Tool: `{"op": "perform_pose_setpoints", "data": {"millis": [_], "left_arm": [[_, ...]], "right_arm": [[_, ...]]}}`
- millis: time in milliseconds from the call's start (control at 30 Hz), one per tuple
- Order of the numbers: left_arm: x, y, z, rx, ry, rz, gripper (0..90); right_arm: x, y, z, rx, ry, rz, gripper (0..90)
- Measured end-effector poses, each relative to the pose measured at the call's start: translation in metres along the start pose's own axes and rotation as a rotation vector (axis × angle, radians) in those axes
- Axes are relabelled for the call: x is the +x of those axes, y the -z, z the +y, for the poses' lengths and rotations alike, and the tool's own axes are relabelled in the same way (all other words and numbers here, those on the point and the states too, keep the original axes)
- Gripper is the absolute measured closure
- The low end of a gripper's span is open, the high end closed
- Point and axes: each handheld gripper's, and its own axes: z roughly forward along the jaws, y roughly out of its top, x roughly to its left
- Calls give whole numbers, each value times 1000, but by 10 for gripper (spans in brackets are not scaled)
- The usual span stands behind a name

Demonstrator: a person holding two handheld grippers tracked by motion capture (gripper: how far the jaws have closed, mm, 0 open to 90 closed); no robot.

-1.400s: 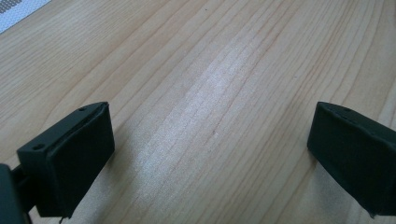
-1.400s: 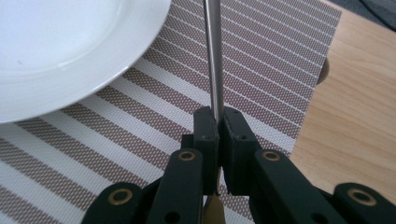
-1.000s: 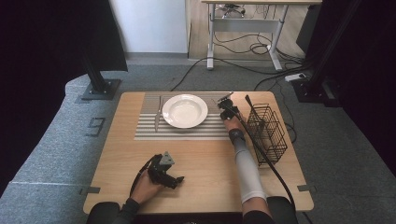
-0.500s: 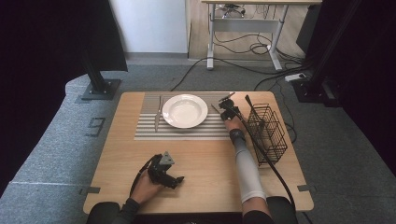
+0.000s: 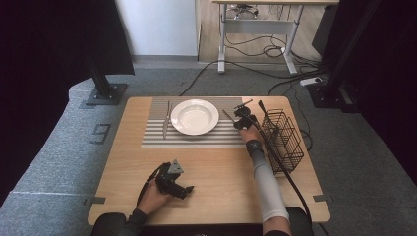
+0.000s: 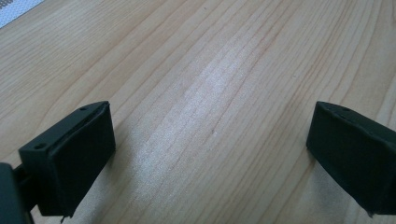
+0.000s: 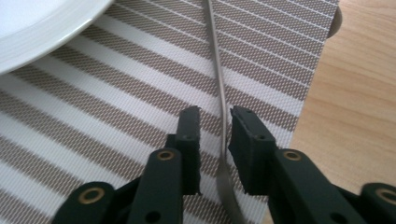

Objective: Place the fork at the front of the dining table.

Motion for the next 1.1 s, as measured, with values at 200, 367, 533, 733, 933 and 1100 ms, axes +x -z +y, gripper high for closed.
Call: {"op": "perform_pose_setpoints", "data": {"millis": [200, 367, 533, 733, 933, 1100], "left_arm": [[0, 0, 0, 0, 0, 0, 9], [0, 0, 0, 0, 0, 0, 9], [0, 0, 0, 0, -1, 1, 9], [0, 0, 0, -1, 1, 0, 9], [0, 0, 0, 1, 0, 0, 9], [0, 0, 0, 2, 0, 0, 8]], "right_arm": [[6, 8, -9, -16, -1, 44, 731], [14, 15, -11, -40, 18, 103, 706], [21, 28, -8, -66, 45, 84, 630], [21, 44, -18, -61, 42, 61, 528], [20, 51, -37, -36, 25, 64, 583], [19, 49, -47, -13, 24, 65, 647]]}}
